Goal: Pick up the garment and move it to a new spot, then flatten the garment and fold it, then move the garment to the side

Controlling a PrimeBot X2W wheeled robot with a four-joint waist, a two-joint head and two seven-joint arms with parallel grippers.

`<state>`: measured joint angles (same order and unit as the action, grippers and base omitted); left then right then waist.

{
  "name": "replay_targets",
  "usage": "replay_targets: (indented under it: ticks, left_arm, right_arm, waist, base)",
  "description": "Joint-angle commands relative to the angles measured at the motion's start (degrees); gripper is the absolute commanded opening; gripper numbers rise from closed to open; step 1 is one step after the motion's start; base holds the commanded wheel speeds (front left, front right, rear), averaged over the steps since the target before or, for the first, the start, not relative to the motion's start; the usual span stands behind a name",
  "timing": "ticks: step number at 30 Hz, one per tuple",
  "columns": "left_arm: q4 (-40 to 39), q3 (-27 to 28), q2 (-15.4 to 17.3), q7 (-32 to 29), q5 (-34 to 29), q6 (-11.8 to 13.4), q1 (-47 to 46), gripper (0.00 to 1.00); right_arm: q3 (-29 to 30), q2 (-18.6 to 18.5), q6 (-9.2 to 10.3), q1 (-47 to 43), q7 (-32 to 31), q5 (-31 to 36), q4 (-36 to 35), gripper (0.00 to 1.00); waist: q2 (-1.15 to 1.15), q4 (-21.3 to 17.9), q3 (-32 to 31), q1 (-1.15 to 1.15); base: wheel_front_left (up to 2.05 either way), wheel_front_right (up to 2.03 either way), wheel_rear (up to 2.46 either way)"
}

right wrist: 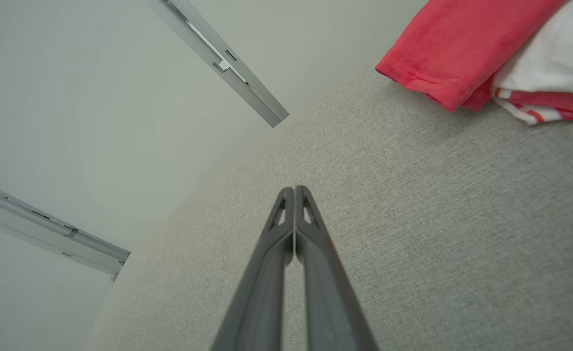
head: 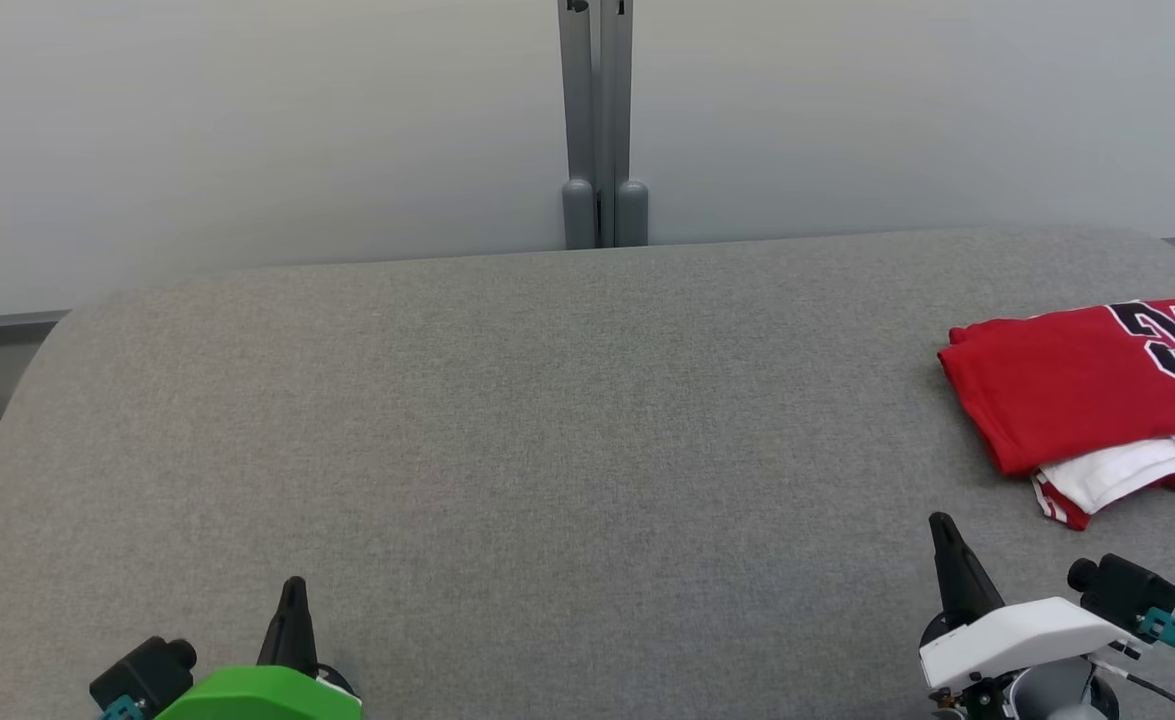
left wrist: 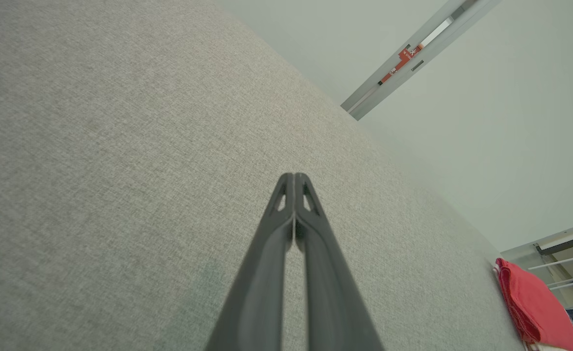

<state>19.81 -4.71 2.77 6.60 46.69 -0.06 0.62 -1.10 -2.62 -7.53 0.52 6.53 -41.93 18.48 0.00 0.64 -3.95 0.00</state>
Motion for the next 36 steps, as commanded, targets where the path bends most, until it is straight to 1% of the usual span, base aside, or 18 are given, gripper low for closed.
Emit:
replay_targets:
  ticks: [1,17,36]
  left_arm:
    - [-1.07,0.71,0.12,-0.39,1.9,-0.51,-1.87,0.0]
    - [-2.29,3.3,0.13,-3.5,12.44,-2.2,-3.3,0.0]
    - [-3.41,5.86,0.15,-6.56,22.79,-3.91,-4.54,0.0]
  right_arm:
    - [0.43,-0.17,0.02,1.87,-0.48,-2.05,-1.12,0.0]
    - [2.19,-0.22,0.03,2.95,-3.53,-13.72,-2.02,0.0]
    - [3.93,-0.27,0.04,3.96,-6.54,-25.11,-2.85,0.0]
  waist:
    - [0.0,-0.01,0.07,0.0]
    - [0.0,-0.12,0.77,0.0]
    - [0.0,-0.25,1.6,0.0]
  base:
    - [0.0,0.0,0.0]
    - [0.0,0.0,0.0]
    - [0.0,0.0,0.0]
